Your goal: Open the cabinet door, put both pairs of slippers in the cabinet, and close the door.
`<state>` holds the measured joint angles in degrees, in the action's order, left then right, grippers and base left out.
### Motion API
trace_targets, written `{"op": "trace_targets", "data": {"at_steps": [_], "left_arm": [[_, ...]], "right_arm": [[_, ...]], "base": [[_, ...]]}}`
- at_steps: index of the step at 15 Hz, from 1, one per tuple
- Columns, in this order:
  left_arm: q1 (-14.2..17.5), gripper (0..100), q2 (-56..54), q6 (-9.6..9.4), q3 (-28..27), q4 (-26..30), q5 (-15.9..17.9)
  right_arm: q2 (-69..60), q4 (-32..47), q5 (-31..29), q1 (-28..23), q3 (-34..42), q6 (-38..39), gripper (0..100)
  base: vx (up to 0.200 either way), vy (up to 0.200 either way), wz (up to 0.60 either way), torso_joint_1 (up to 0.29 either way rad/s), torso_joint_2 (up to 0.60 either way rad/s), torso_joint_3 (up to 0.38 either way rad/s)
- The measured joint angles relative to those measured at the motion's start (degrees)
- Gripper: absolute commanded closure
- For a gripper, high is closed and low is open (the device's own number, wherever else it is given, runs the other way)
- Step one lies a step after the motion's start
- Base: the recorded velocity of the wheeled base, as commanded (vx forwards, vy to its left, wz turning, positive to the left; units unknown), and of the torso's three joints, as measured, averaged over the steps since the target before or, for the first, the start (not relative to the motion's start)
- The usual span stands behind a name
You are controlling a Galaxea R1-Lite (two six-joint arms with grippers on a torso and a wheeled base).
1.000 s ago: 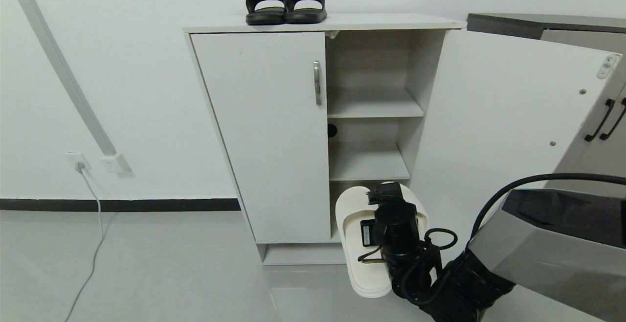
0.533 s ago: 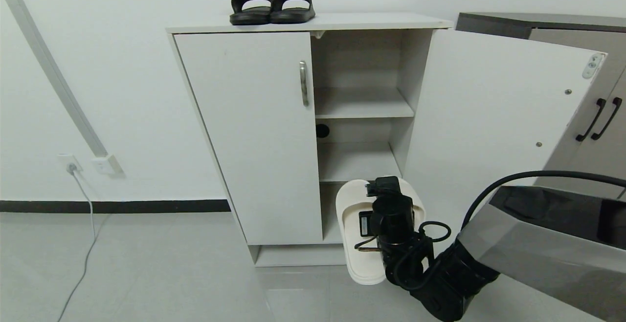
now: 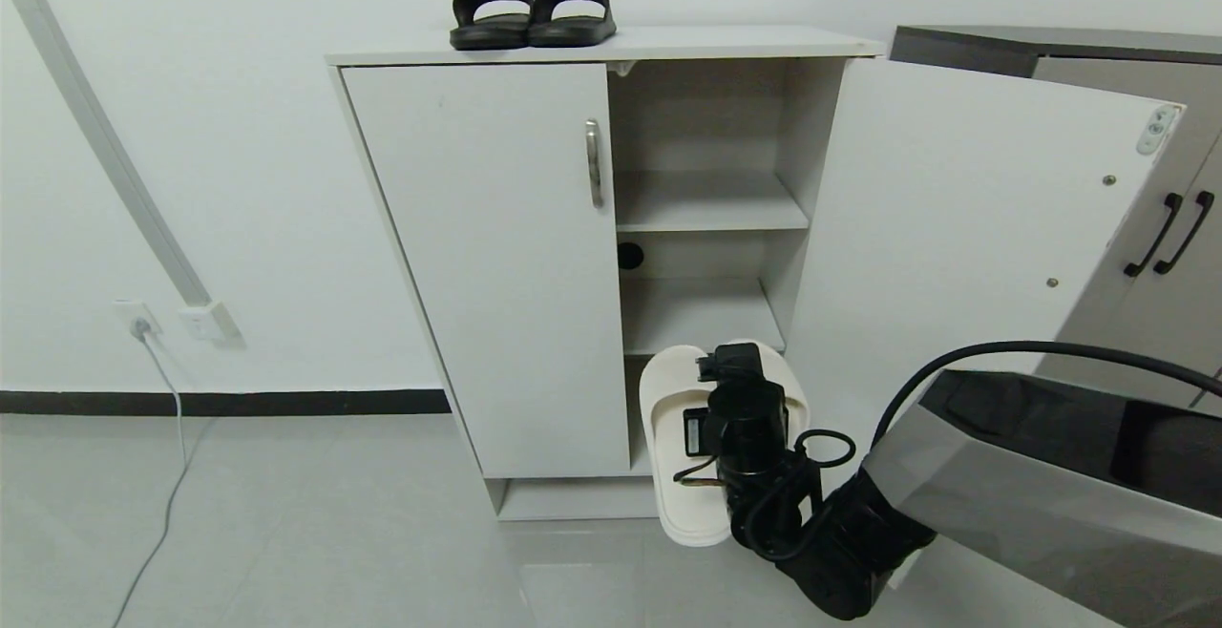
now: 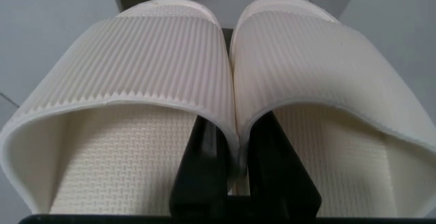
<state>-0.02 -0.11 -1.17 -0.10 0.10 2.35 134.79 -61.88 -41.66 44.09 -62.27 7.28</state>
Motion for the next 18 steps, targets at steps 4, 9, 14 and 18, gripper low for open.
{"op": "trace_targets", "data": {"at_steps": [4,9,14,18], "left_arm": [[0.0,100,0.0,0.02,0.0,0.0,0.0],[0.0,100,0.0,-0.05,0.0,0.0,0.0],[0.0,100,0.0,-0.06,0.0,0.0,0.0],[0.0,100,0.0,-0.06,0.0,0.0,0.0]], "right_arm": [[2.1,-3.6,0.5,-0.4,-0.5,-0.1,100],[4.0,-5.2,1.8,-1.0,-1.0,0.0,100],[5.0,-5.7,2.4,-1.1,-1.1,0.0,100],[5.4,-5.8,2.4,-1.2,-1.1,0.0,100]], "base": [[0.0,0.0,0.0,0.0,0.0,0.0],[0.0,0.0,0.0,0.0,0.0,0.0],[0.0,0.0,0.0,0.003,0.0,-0.146],[0.0,0.0,0.0,0.002,0.0,-0.198]]}}
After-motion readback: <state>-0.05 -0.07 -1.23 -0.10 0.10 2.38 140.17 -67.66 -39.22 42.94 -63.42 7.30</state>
